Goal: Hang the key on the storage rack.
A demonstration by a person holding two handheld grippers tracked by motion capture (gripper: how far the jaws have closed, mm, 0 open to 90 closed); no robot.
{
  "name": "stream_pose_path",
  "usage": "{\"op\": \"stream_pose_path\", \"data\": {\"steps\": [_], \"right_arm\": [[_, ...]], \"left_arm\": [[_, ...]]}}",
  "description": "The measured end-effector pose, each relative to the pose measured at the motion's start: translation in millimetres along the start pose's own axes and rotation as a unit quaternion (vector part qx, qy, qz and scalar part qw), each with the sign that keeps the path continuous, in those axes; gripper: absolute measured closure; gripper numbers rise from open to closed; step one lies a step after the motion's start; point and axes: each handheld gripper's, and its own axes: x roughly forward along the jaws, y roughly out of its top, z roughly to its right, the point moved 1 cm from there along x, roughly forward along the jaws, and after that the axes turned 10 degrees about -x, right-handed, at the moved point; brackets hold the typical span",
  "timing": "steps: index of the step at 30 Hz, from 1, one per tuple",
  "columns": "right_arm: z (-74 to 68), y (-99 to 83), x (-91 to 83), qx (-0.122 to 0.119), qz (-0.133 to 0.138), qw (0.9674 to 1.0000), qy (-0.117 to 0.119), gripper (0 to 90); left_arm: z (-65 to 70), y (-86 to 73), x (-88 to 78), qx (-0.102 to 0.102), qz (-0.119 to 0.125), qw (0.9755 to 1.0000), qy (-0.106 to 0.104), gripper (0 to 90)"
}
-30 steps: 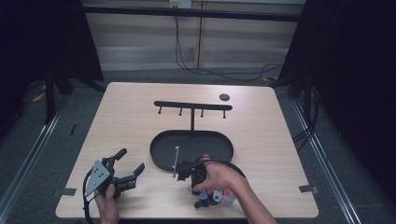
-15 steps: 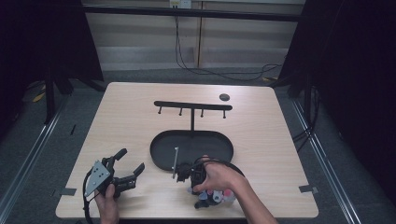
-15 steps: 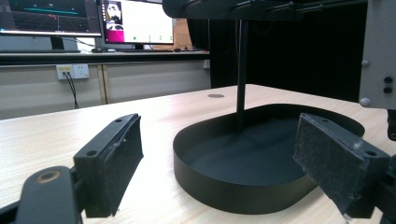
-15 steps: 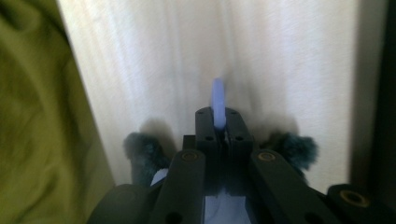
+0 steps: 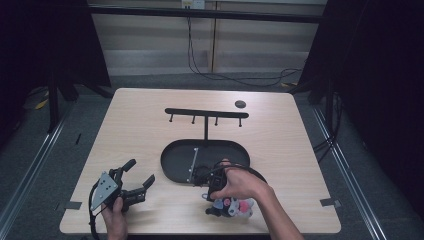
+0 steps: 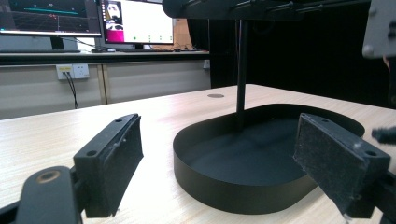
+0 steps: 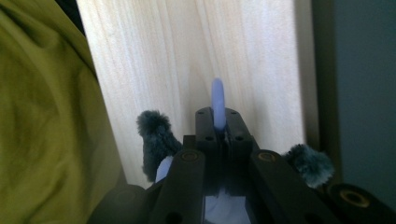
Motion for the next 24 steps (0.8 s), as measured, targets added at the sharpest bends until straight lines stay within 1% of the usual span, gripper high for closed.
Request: {"op": "stream_pose_path", "data": {"steps": [4,6,8,9,10,12,14,16,17,18,19,20,22,23,24], "right_arm": [[0.9,-2.7,-12.6,0.001,0.014,0.9999,-0.005,87.5],[1.4,-3.5,-19.0,0.003,0.012,0.9999,-0.009,87.4],[1.7,-4.1,-26.4,0.004,0.015,0.9997,-0.018,87.5],[1.1,-5.3,-32.3,0.006,0.02,0.9995,-0.022,87.5],[1.1,-5.3,-32.3,0.006,0.02,0.9995,-0.022,87.5],[0.7,-6.3,-38.8,0.009,0.023,0.9995,-0.022,87.5],[1.6,-8.8,-47.0,0.007,0.029,0.9993,-0.024,87.5],[1.5,-9.8,-49.7,0.011,0.029,0.9993,-0.023,87.5],[2.0,-11.0,-51.7,0.008,0.033,0.9991,-0.026,87.5],[1.6,-11.6,-54.4,0.013,0.033,0.999,-0.026,87.5],[1.7,-12.5,-57.4,0.011,0.03,0.9992,-0.024,87.5],[1.8,-13.7,-62.5,0.009,0.035,0.9989,-0.03,87.5],[1.0,-13.8,-65.5,0.012,0.035,0.9989,-0.029,87.5],[0.8,-14.1,-71.1,0.008,0.04,0.9987,-0.032,87.6],[0.8,-14.2,-73.6,0.004,0.039,0.9987,-0.034,87.5]], "left_arm": [[0.1,0.0,0.0,0.0,0.0,1.0,0.0,15.2],[0.0,0.0,-0.1,0.0,0.0,1.0,0.0,15.2],[0.0,0.0,0.0,0.0,0.0,1.0,0.0,15.2],[0.0,0.0,0.0,0.0,0.0,1.0,0.0,15.2],[0.0,0.0,0.0,0.0,0.0,1.0,0.0,15.2],[0.3,-0.2,0.0,-0.003,-0.001,1.0,-0.001,15.2],[0.0,0.0,0.0,0.0,0.0,1.0,0.0,15.2],[0.3,-0.2,0.0,-0.003,-0.001,1.0,-0.001,15.2],[0.3,-0.2,0.0,-0.003,-0.001,1.0,-0.002,15.2],[-0.1,0.0,0.0,0.0,0.0,1.0,-0.001,15.2],[0.3,-0.2,0.1,-0.003,0.0,1.0,-0.001,15.2],[0.3,-0.2,0.0,-0.003,-0.001,1.0,-0.002,15.2],[0.0,0.0,0.1,-0.001,-0.001,1.0,-0.003,15.2],[-0.1,0.0,0.0,0.0,0.0,1.0,-0.001,15.2],[0.3,-0.2,0.0,-0.003,-0.001,1.0,-0.002,15.2]]}}
